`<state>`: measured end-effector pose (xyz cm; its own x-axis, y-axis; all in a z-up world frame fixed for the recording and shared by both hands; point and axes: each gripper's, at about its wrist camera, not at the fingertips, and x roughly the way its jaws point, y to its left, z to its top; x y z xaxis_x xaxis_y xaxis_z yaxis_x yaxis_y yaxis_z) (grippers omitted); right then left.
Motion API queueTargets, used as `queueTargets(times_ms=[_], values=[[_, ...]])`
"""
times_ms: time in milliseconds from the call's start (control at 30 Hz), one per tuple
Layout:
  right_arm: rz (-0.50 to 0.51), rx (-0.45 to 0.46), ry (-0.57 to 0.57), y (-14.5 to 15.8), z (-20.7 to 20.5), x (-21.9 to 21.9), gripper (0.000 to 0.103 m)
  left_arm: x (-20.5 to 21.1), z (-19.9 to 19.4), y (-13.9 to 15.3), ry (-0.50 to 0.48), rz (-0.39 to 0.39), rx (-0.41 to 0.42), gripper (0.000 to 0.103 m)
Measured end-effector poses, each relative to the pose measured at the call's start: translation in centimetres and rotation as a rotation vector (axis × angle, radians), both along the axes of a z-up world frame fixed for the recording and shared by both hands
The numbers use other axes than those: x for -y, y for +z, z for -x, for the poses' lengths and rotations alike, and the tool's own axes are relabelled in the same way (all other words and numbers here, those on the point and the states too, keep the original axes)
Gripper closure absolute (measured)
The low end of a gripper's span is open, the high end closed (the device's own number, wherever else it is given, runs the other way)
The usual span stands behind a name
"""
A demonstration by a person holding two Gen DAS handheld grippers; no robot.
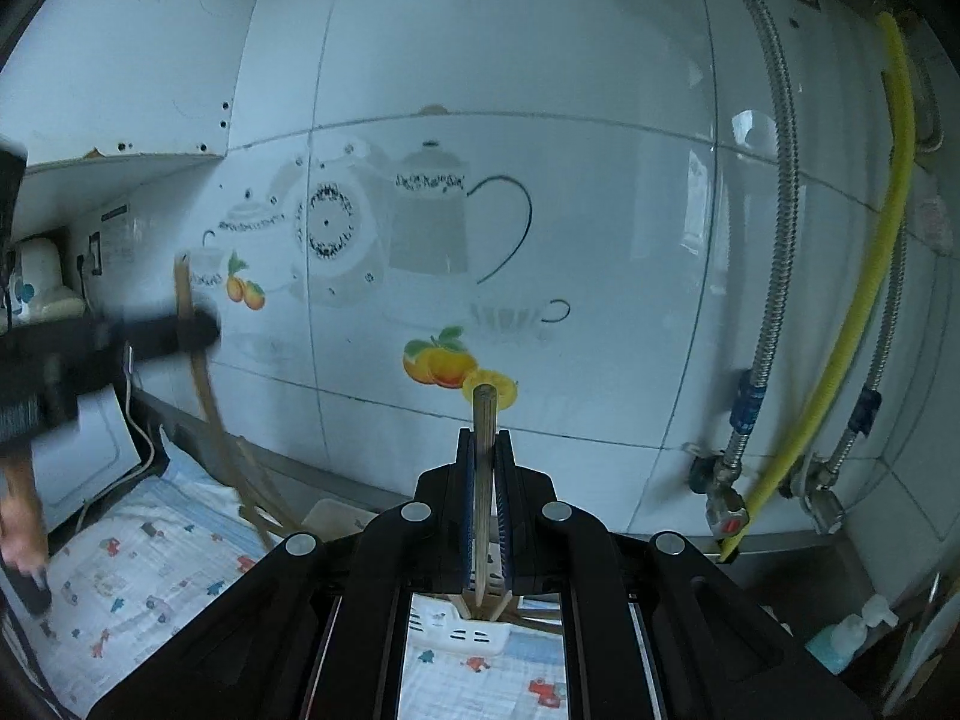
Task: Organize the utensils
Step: 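Lift both chopsticks upright and carry them over the white holder, then drop the chopsticks into the holder by opening both tools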
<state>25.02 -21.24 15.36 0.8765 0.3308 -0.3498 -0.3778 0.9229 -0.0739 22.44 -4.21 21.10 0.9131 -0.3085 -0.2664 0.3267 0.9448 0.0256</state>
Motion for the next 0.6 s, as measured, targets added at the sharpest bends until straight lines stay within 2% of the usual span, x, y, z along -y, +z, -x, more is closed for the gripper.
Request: queueTargets(times_ms=[133,267,600], values=[[-0.002,-0.019,0.006,-1.0,-1.1,0.0,0.096,-0.5,-1.8,1.1,0.043,0.029,0.034,0.098],[0.001,-0.034,0.015,-1.9,-1.9,-0.1,0.097,-1.2,-3.5,0.6,0.078,0.054,0.036,0.098],[0.012,-0.075,0.025,-3.9,-2.8,-0.5,0.096,-1.4,-6.6,-4.0,0.093,0.011,-0.088,0.098]])
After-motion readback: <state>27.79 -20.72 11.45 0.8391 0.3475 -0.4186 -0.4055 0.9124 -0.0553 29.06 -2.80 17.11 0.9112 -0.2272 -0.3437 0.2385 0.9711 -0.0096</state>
